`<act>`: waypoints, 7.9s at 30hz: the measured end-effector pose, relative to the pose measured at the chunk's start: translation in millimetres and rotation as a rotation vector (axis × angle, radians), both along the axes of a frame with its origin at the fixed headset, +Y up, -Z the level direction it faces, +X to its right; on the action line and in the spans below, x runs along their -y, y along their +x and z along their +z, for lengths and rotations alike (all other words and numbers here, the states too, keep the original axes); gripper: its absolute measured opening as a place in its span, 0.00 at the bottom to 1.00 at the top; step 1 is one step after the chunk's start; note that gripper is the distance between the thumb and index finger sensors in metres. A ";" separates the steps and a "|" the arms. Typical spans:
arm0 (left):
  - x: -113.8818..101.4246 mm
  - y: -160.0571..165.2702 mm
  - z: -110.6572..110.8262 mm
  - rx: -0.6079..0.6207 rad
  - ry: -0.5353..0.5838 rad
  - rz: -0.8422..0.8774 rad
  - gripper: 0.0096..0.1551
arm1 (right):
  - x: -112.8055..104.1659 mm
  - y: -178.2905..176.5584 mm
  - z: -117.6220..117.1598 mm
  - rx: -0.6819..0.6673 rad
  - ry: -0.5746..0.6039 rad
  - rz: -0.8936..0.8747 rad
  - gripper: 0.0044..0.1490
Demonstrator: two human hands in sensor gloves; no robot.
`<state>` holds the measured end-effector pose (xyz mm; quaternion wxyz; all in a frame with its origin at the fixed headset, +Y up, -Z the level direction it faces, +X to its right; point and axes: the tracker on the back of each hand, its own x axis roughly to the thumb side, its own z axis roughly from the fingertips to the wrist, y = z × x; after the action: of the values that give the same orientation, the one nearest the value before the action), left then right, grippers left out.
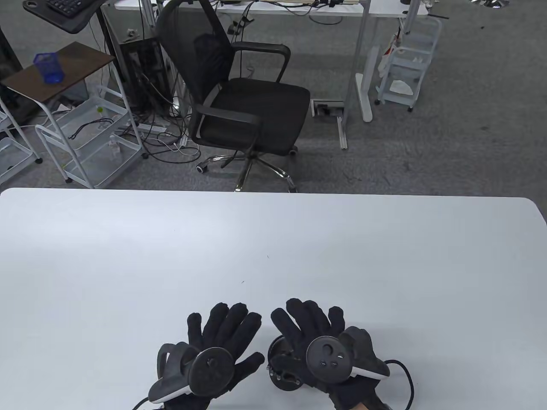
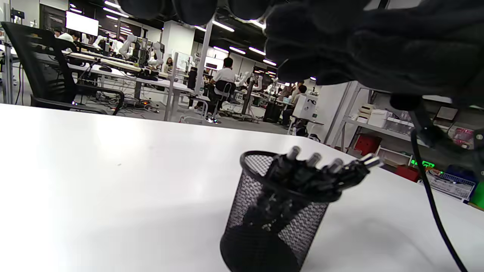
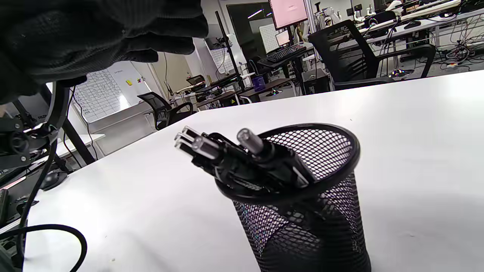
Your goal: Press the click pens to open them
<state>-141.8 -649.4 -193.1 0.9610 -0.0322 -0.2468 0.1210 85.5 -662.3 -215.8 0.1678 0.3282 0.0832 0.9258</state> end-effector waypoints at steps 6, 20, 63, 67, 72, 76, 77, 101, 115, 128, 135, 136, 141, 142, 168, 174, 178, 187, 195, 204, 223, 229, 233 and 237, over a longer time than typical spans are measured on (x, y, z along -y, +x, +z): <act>0.2 -0.4 -0.4 -0.005 -0.001 0.001 0.41 | 0.1 0.0 0.4 0.002 0.004 -0.001 0.51; 23.7 1.2 -22.1 0.181 -0.140 0.088 0.42 | -7.2 5.7 2.4 0.015 0.023 -0.029 0.51; 88.2 15.6 -47.1 0.280 -0.287 0.170 0.26 | -9.6 6.0 3.9 0.016 0.022 -0.028 0.51; 89.0 16.8 -46.6 0.280 -0.283 0.169 0.25 | -9.8 5.8 4.1 0.015 0.024 -0.028 0.52; 90.2 18.2 -46.4 0.276 -0.263 0.189 0.23 | -9.5 5.7 4.2 0.017 0.023 -0.028 0.51; 90.3 18.9 -46.2 0.271 -0.249 0.201 0.22 | -9.5 5.9 4.2 0.019 0.021 -0.029 0.51; 90.5 19.1 -46.2 0.270 -0.247 0.203 0.22 | -9.5 6.0 4.1 0.020 0.021 -0.029 0.51; 79.6 -2.8 -52.6 0.270 -0.378 0.612 0.21 | -13.7 9.3 6.3 0.026 0.044 -0.047 0.51; 62.1 -53.1 -59.2 0.353 -0.454 1.253 0.23 | -13.4 8.6 6.9 0.026 0.044 -0.045 0.51; 69.8 -68.6 -62.9 0.328 -0.500 1.599 0.24 | -13.5 7.9 7.0 0.025 0.043 -0.045 0.51; 71.0 -71.1 -61.8 0.327 -0.487 1.632 0.26 | -13.3 6.8 7.2 0.013 0.037 -0.043 0.51; 70.4 -70.4 -61.6 0.357 -0.493 1.639 0.27 | -13.4 6.6 7.3 0.012 0.038 -0.044 0.51; 68.0 -68.0 -60.7 0.357 -0.517 1.629 0.31 | -13.5 6.2 7.4 0.011 0.041 -0.043 0.51; 67.4 -67.7 -60.5 0.346 -0.515 1.620 0.30 | -13.5 6.1 7.4 0.010 0.040 -0.043 0.51; 63.2 -66.0 -52.3 0.290 -0.587 1.605 0.48 | -14.2 5.2 8.6 0.006 0.047 -0.046 0.51; 63.3 -64.7 -52.2 0.301 -0.597 1.621 0.46 | -13.7 4.1 8.7 0.004 0.046 -0.040 0.50; 63.0 -64.7 -52.2 0.309 -0.594 1.614 0.46 | -14.0 4.2 8.8 0.006 0.045 -0.039 0.51; 64.6 -63.7 -52.6 0.306 -0.609 1.620 0.46 | -14.2 4.2 9.1 0.008 0.046 -0.039 0.50; 62.8 -65.9 -52.2 0.266 -0.575 1.591 0.46 | -14.9 5.3 8.6 0.013 0.045 -0.042 0.50; 54.4 -76.2 -52.6 0.078 -0.449 1.379 0.34 | -15.2 6.5 8.1 0.017 0.045 -0.045 0.50; 84.7 -96.6 -74.5 -0.698 -0.262 0.044 0.28 | -15.4 8.7 7.0 0.019 0.043 -0.054 0.50; 108.7 -111.6 -82.2 -0.806 -0.264 -0.144 0.29 | -15.4 8.7 7.0 0.019 0.043 -0.054 0.50; 122.5 -124.3 -84.0 -0.873 -0.257 -0.179 0.30 | -15.8 9.7 6.9 0.015 0.041 -0.060 0.50; 135.3 -130.0 -85.5 -0.889 -0.313 -0.177 0.30 | -15.7 9.9 7.4 0.015 0.042 -0.061 0.50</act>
<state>-271.7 -784.7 -278.7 0.9636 -0.1425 0.2128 0.0762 95.4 -646.6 -208.4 0.1896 0.3270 0.0523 0.9243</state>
